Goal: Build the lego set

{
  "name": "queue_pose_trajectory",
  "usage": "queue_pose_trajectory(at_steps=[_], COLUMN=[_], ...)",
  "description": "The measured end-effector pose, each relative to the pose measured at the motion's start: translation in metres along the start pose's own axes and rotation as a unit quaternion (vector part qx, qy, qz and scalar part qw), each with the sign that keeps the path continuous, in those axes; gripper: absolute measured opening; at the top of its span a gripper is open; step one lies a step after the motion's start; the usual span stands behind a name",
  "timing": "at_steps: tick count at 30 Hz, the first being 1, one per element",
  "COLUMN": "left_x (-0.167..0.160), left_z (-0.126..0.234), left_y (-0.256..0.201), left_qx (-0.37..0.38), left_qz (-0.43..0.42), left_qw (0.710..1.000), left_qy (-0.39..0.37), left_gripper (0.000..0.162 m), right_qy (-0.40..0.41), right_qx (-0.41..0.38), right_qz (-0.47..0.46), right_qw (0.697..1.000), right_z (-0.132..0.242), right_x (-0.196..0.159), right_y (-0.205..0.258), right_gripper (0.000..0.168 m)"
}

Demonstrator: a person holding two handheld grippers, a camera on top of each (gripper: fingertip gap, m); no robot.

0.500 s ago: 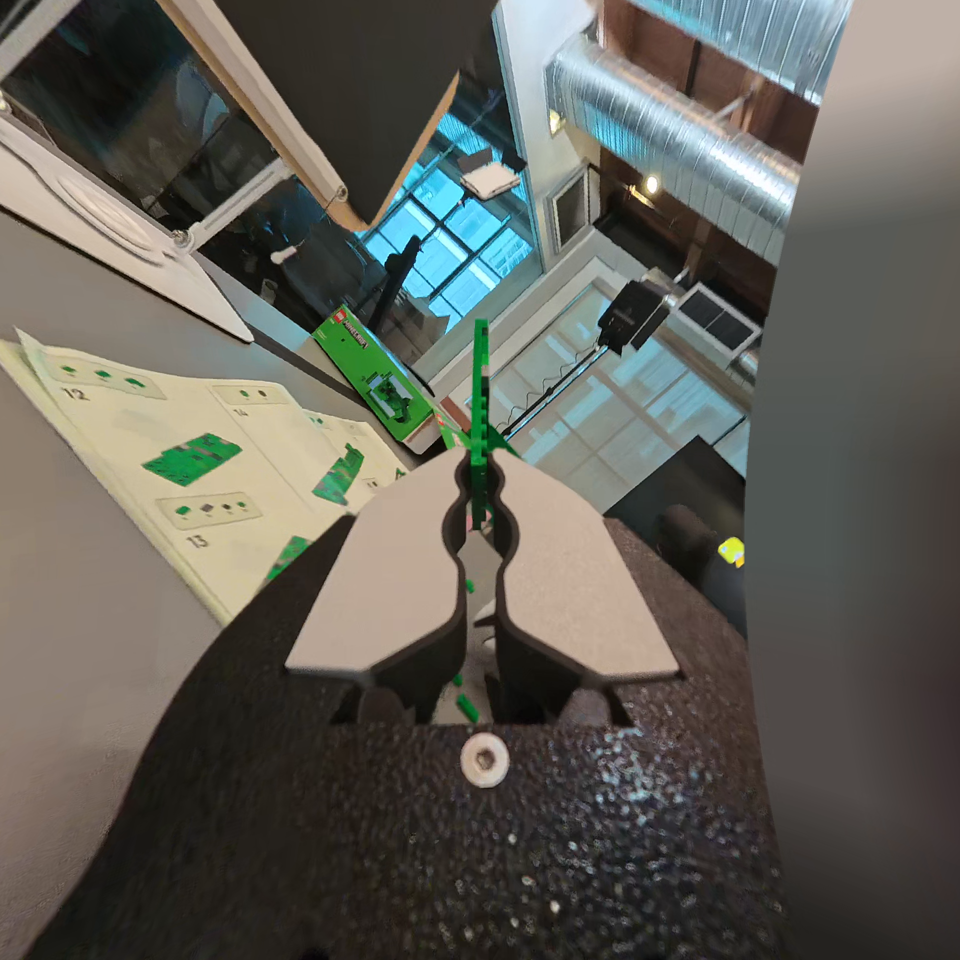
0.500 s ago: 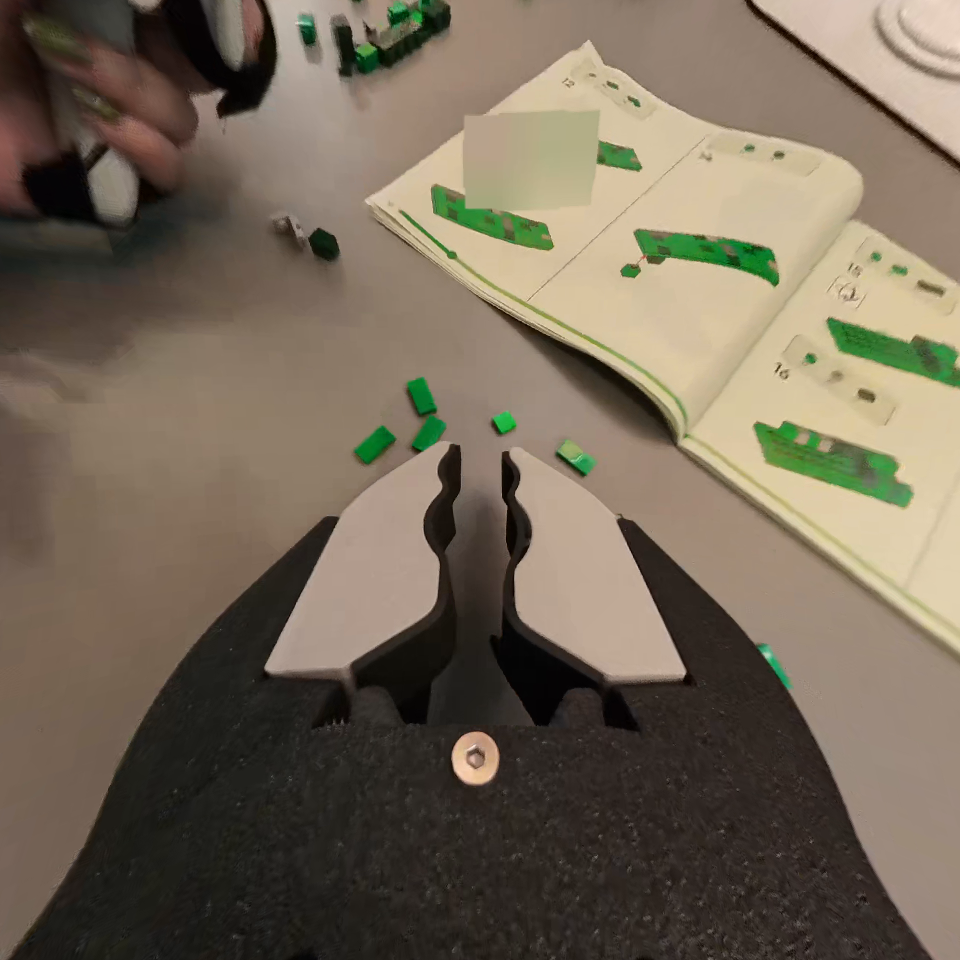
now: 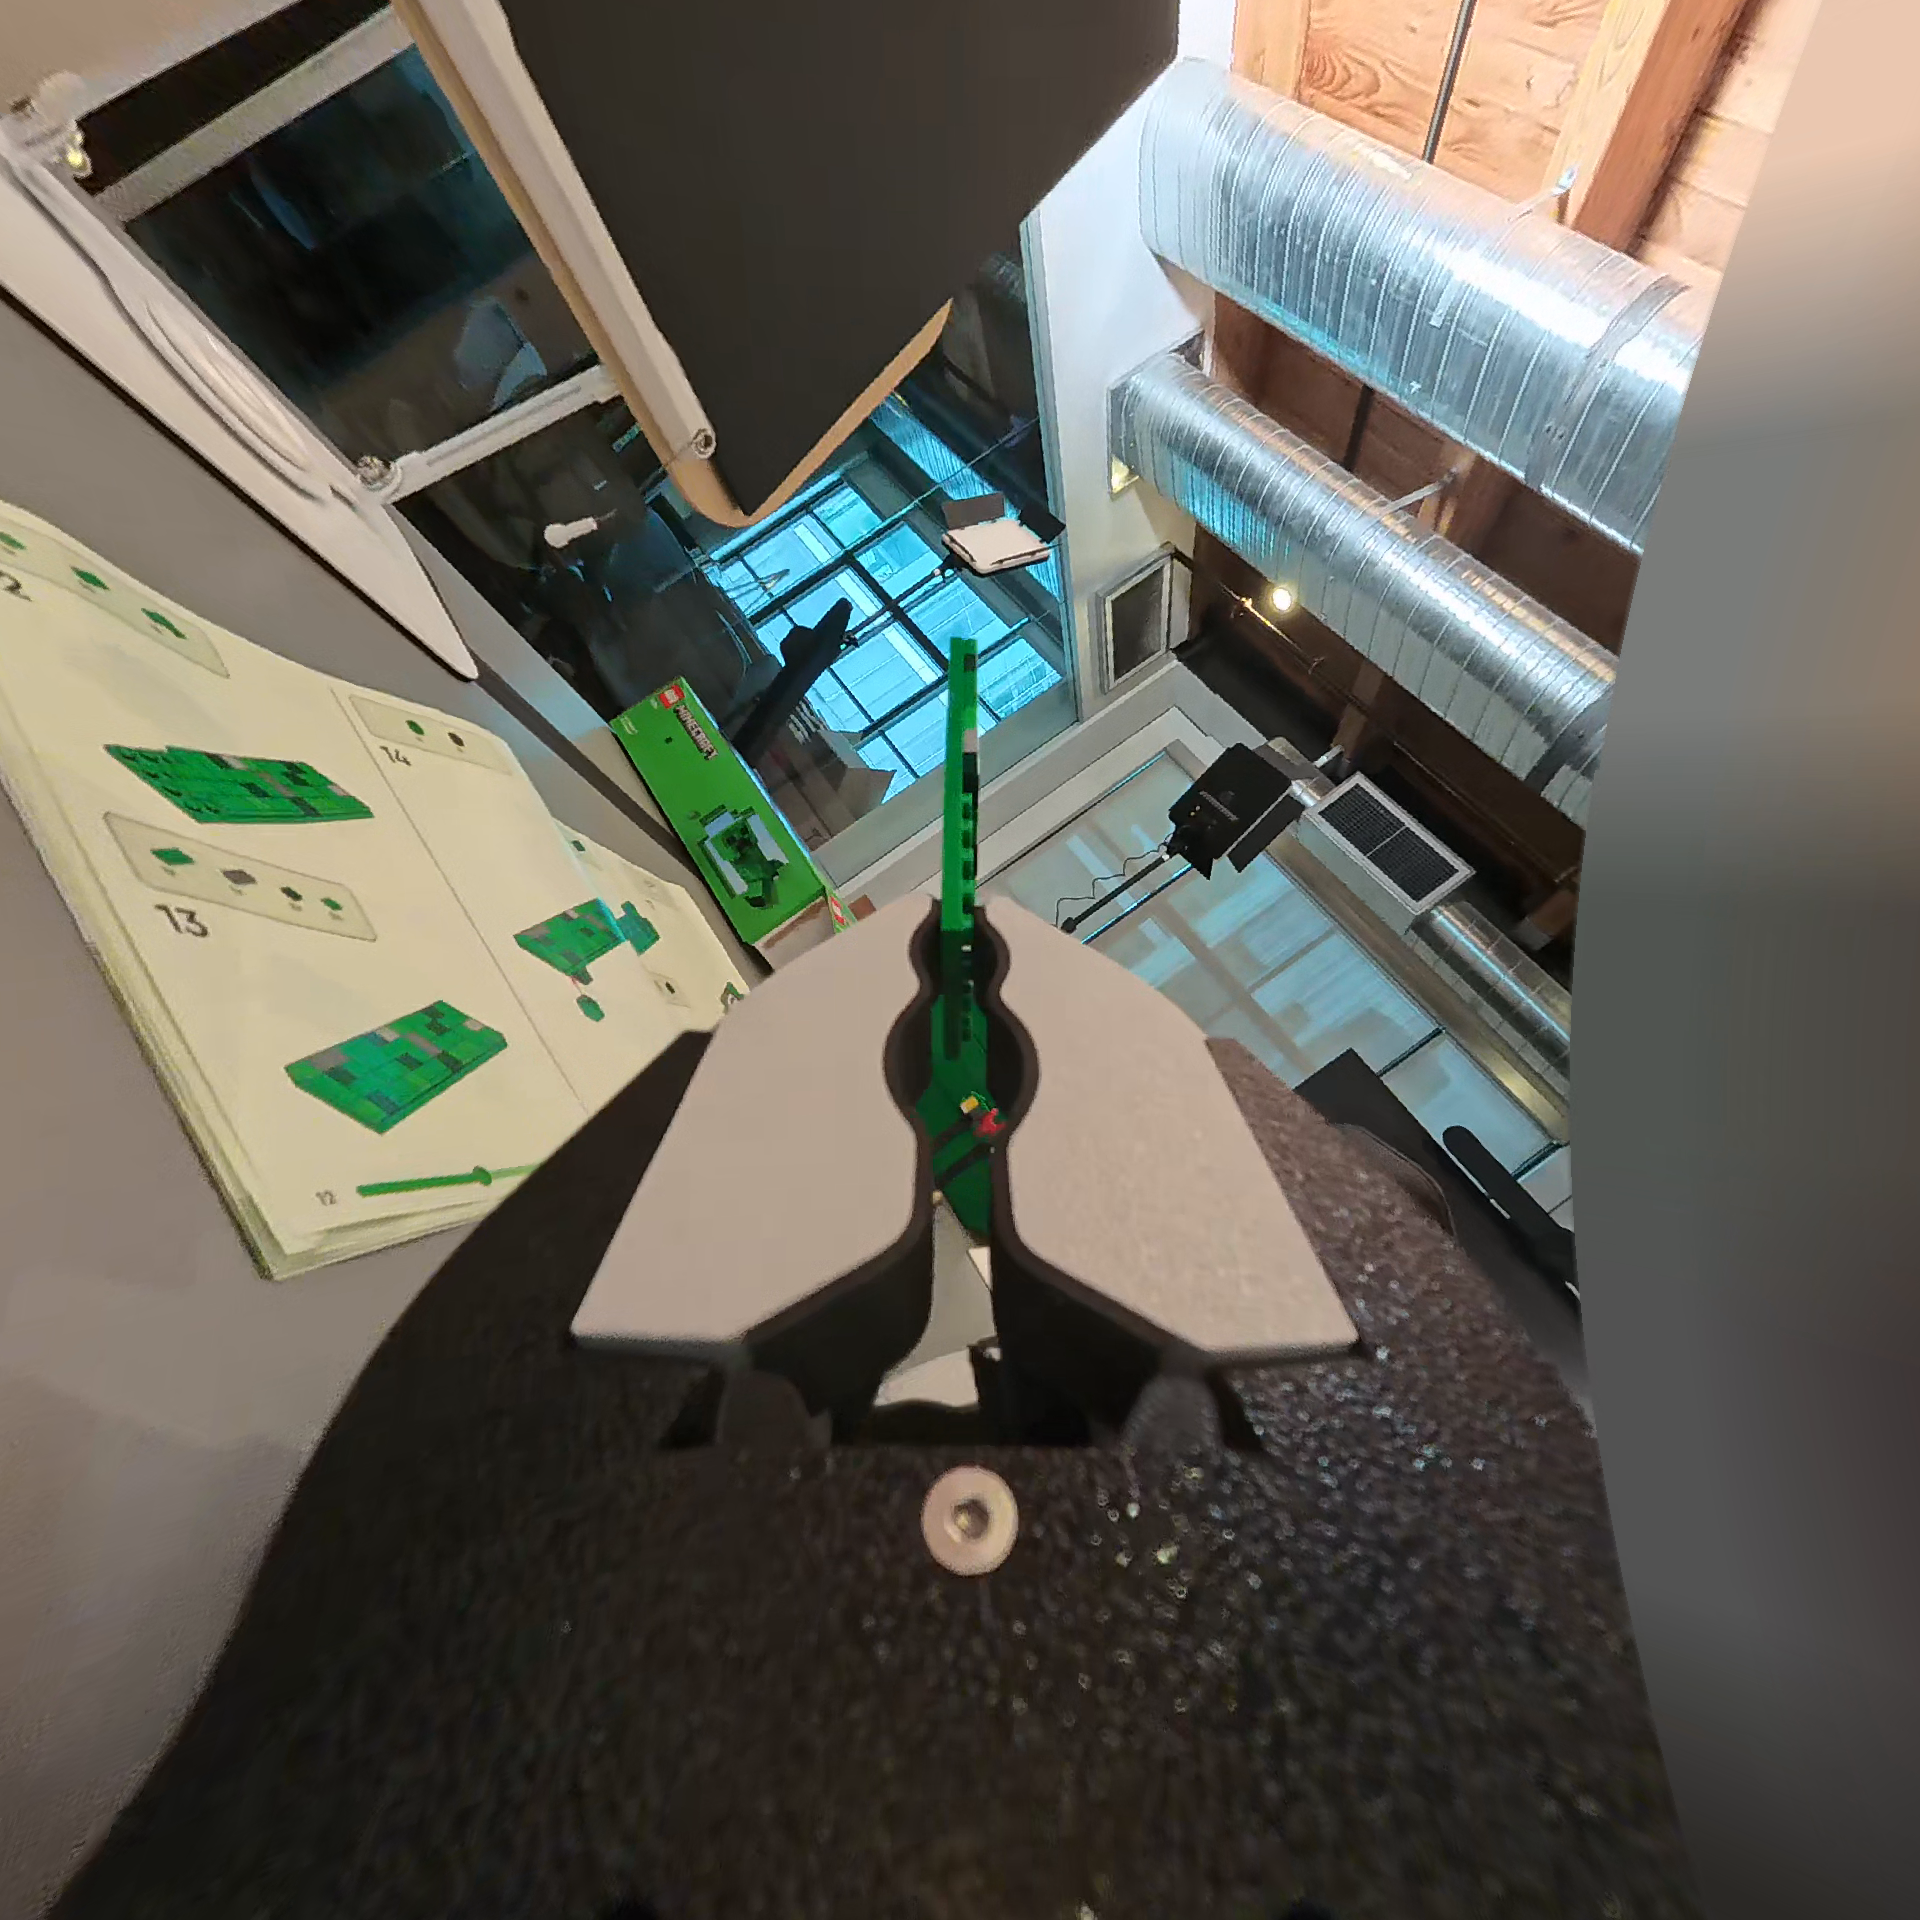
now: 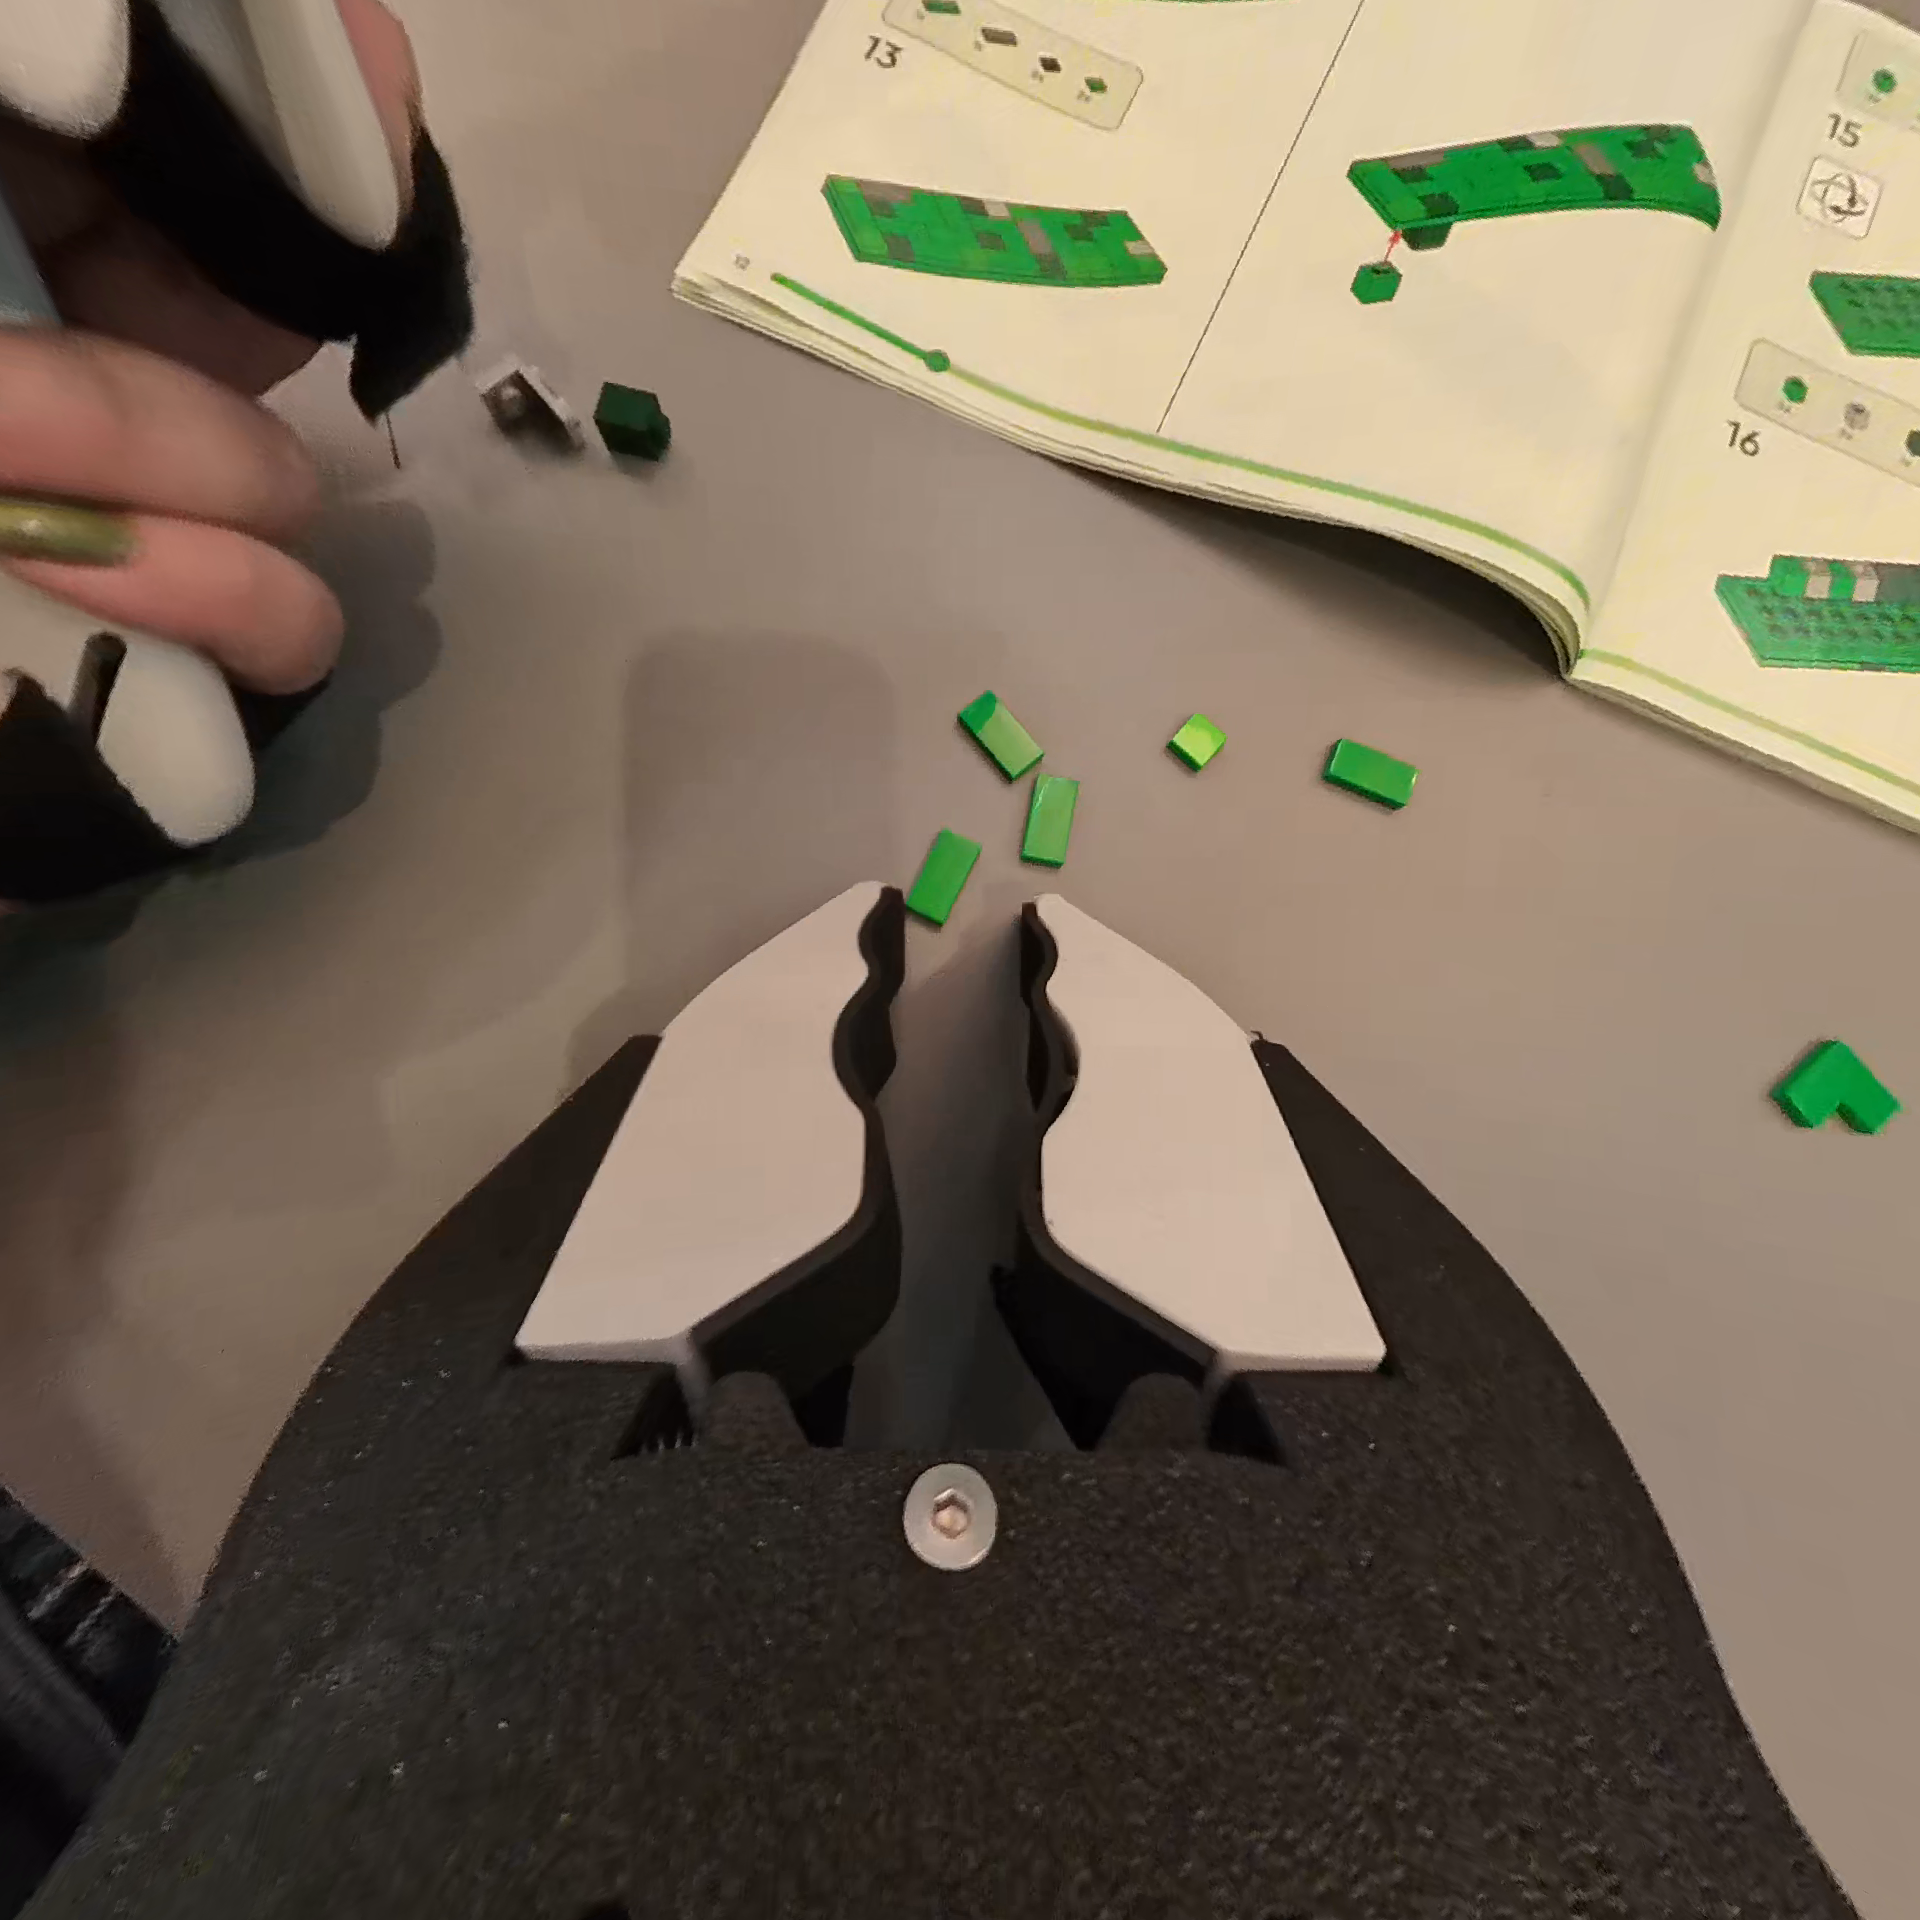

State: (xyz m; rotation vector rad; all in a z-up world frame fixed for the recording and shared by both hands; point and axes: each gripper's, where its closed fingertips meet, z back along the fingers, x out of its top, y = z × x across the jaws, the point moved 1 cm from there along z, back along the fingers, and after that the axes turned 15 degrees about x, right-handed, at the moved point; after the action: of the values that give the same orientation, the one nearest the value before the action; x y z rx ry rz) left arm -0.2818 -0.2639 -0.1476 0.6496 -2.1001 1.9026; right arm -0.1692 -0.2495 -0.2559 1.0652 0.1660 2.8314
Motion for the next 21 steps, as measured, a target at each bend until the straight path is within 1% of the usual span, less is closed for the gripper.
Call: queue_pose_trajectory(at_steps=[3,5,8,10,11,13,15,17,19,21], left_x=[-0.003,-0.004,-0.008,-0.013,-0.016,-0.021,-0.028,-0.033,-0.038,-0.044], left_z=[0.000,0.000,-0.001,-0.001,-0.001,-0.002,-0.003,-0.004,-0.005,-0.005], left_y=[0.000,0.000,0.000,0.000,0.000,0.001,0.002,0.002,0.000,-0.002], left_qx=[0.002,0.007,0.014,0.017,0.020,0.023,0.029,0.029,0.027,0.026], left_qz=[0.008,0.016,0.030,0.039,0.045,0.060,0.070,0.081,0.089,0.096], left_qw=[1.000,1.000,0.999,0.999,0.998,0.996,0.994,0.992,0.990,0.987], left_qy=[0.004,0.008,0.021,0.033,0.040,0.059,0.079,0.094,0.109,0.125], left_gripper=[0.004,0.004,0.004,0.004,0.004,0.004,0.004,0.004,0.004,0.004], right_qy=[0.008,0.018,0.022,0.021,0.008,-0.050,-0.113,-0.163,-0.174,-0.153], right_qx=[-0.003,-0.009,-0.004,-0.022,-0.032,-0.034,-0.027,-0.005,0.006,-0.001], right_qz=[0.007,0.021,0.032,0.053,0.068,0.101,0.149,0.209,0.263,0.300], right_qw=[1.000,1.000,0.999,0.998,0.997,0.993,0.982,0.964,0.949,0.942], right_z=[-0.003,-0.003,-0.004,0.002,0.008,0.026,0.045,0.059,0.065,0.065], right_x=[0.003,0.004,0.005,0.007,0.013,0.035,0.062,0.086,0.101,0.109], right_y=[-0.001,-0.002,-0.004,-0.013,-0.018,-0.019,-0.012,0.003,0.013,0.014], right_gripper=[0.015,0.008,0.007,0.007,0.007,0.007,0.007,0.007,0.007,0.007])
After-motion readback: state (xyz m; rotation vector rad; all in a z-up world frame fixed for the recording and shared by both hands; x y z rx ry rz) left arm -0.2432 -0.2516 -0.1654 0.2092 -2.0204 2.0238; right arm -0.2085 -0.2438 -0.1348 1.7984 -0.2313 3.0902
